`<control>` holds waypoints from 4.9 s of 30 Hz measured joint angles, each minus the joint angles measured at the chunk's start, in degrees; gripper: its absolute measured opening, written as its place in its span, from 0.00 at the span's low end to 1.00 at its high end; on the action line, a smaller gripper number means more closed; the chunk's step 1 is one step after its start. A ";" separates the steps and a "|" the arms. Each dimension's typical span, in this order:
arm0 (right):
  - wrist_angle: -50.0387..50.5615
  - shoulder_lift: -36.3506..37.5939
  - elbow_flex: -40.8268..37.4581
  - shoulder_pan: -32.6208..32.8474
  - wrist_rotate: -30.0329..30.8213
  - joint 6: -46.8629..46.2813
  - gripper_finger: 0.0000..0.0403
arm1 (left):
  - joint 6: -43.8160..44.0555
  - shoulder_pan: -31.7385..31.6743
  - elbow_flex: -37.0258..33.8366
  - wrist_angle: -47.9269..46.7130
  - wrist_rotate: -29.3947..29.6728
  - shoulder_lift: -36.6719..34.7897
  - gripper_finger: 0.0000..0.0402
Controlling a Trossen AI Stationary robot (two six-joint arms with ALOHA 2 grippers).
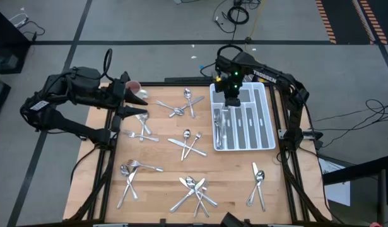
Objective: Sort silverware
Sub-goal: Put the silver fork into the silverware tray, then put the silver spoon into the silverware tray
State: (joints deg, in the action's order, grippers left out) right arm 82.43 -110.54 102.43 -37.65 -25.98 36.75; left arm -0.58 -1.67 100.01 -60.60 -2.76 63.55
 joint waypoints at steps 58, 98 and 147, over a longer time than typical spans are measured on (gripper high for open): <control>-15.36 -8.56 19.01 2.26 15.66 -17.14 0.44 | 4.27 0.02 0.00 -6.47 24.59 0.02 0.31; -36.97 -24.57 19.96 1.22 13.81 -55.50 0.43 | 23.27 0.02 -0.02 -18.02 39.00 -2.46 0.31; 0.59 19.43 19.93 -0.90 14.19 -34.34 0.43 | 26.36 -46.53 -13.35 31.27 -14.99 51.48 0.31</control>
State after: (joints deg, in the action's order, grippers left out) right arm 83.02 -91.11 122.37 -38.54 -11.79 2.42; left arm 25.78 -48.21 86.65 -29.33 -17.76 115.03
